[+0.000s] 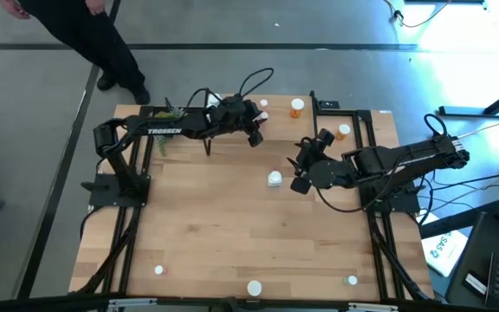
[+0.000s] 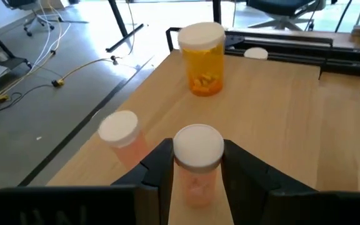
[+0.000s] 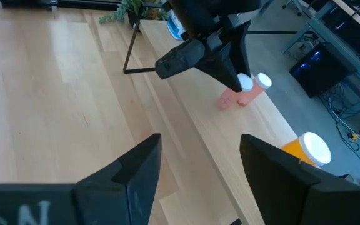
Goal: Pick and place medicine bottles onto shelf by color
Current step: Put the right pink pill bottle on the shelf aligned with the other pink pill bottle
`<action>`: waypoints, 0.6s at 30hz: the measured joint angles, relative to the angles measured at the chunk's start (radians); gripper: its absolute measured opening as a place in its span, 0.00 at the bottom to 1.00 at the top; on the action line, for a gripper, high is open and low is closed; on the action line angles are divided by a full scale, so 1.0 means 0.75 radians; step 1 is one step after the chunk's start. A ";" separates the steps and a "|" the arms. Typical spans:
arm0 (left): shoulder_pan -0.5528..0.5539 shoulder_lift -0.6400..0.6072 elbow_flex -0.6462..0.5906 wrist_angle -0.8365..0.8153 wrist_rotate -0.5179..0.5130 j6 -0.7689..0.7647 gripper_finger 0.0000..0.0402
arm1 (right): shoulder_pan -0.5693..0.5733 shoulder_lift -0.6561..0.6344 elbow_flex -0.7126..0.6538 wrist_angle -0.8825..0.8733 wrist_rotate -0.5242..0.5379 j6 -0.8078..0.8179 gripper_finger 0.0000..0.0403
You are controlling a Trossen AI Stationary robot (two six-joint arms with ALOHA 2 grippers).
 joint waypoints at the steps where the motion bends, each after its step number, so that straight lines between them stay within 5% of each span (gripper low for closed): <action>1: 0.001 0.000 0.000 0.000 0.002 0.000 0.26 | 0.000 0.000 0.000 0.000 0.000 0.000 0.55; 18: 0.002 0.000 0.000 -0.003 0.015 0.014 0.26 | 0.000 0.000 0.000 0.000 0.000 0.001 0.55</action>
